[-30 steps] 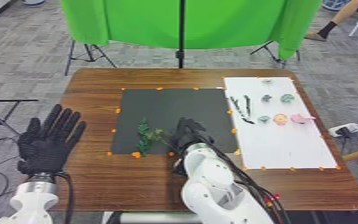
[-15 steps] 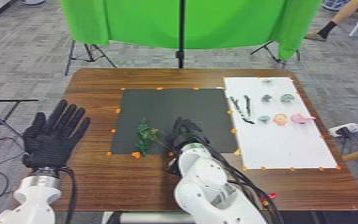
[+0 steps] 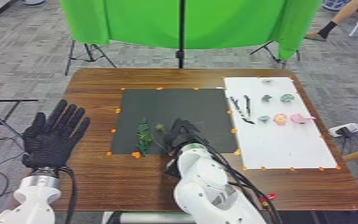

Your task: Arrange flowers

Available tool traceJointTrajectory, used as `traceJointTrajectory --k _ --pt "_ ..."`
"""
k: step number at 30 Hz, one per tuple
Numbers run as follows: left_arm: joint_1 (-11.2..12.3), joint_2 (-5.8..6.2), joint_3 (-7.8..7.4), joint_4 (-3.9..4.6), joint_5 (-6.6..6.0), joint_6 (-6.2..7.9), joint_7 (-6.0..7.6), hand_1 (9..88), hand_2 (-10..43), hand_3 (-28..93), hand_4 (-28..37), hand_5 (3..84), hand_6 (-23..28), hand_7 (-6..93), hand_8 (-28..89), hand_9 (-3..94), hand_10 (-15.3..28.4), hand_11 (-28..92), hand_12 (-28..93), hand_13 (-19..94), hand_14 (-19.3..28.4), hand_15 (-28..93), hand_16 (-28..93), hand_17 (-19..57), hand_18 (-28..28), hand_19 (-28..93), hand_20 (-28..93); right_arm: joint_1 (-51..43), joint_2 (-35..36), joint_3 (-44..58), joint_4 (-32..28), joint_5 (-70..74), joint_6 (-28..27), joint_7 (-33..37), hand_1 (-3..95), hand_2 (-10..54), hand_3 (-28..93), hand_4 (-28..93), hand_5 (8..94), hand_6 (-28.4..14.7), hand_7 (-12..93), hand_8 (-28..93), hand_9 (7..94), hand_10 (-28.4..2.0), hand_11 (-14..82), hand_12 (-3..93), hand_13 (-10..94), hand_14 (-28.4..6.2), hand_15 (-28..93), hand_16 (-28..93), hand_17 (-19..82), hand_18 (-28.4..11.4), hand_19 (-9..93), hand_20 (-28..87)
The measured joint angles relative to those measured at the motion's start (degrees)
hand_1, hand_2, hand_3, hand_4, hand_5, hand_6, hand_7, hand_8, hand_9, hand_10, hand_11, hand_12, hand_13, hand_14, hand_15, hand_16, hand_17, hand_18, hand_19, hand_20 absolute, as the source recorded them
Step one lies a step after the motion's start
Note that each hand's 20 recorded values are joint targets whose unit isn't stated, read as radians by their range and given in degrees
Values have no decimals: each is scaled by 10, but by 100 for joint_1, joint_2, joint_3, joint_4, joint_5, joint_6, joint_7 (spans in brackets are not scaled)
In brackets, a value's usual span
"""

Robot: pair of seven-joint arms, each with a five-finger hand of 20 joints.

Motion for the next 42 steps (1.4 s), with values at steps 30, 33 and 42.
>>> traceJointTrajectory --k 30,33,42 --pt "430 -249 -274 -171 -1 -3 299 286 109 784 -283 459 90 86 -95 411 151 167 78 316 154 278 -70 -67 141 357 110 -70 743 698 -787 295 1013 -369 385 -95 810 -258 732 -74 171 -117 734 -198 241 181 695 -135 713 231 358 -269 928 153" --pt "480 -283 -305 -190 -1 -4 331 286 109 785 -283 458 90 85 -95 411 151 167 78 316 154 278 -70 -67 142 357 111 -41 1009 1131 -809 205 1458 -382 385 -95 809 -264 727 -79 157 -115 727 -199 231 182 690 -136 710 227 355 -270 928 151" --pt "547 -319 -336 -206 0 -14 373 285 107 786 -283 457 89 85 -95 411 151 166 78 317 152 275 -70 -66 142 356 110 460 1882 1921 -190 -35 744 -28 334 -95 742 -282 700 -98 120 -108 695 -209 230 186 661 -145 736 236 341 -273 932 160"
